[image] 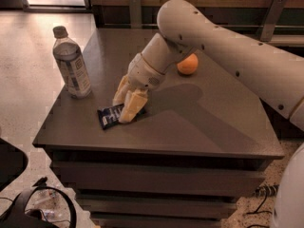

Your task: Pick rxbar blueberry

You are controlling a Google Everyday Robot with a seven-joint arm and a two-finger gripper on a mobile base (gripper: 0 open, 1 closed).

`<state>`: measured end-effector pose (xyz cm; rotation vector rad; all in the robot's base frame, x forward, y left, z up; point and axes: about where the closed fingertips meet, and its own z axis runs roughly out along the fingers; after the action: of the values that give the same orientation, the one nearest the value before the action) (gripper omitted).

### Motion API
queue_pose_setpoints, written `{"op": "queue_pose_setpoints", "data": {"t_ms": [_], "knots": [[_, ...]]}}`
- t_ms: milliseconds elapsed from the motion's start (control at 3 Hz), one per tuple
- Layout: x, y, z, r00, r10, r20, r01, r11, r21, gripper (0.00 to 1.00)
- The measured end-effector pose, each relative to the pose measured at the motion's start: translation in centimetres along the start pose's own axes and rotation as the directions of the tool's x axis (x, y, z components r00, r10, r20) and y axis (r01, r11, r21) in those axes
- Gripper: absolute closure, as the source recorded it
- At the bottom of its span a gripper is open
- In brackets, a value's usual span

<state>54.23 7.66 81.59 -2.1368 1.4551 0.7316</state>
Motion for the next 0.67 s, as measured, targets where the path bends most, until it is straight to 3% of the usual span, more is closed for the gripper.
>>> {"op": "queue_pose_setpoints", "data": {"t_ms": [667], "knots": [[-0.87, -0.10, -0.08, 0.999, -0.028, 0.030, 0.028, 0.9996, -0.006, 1.00]]}}
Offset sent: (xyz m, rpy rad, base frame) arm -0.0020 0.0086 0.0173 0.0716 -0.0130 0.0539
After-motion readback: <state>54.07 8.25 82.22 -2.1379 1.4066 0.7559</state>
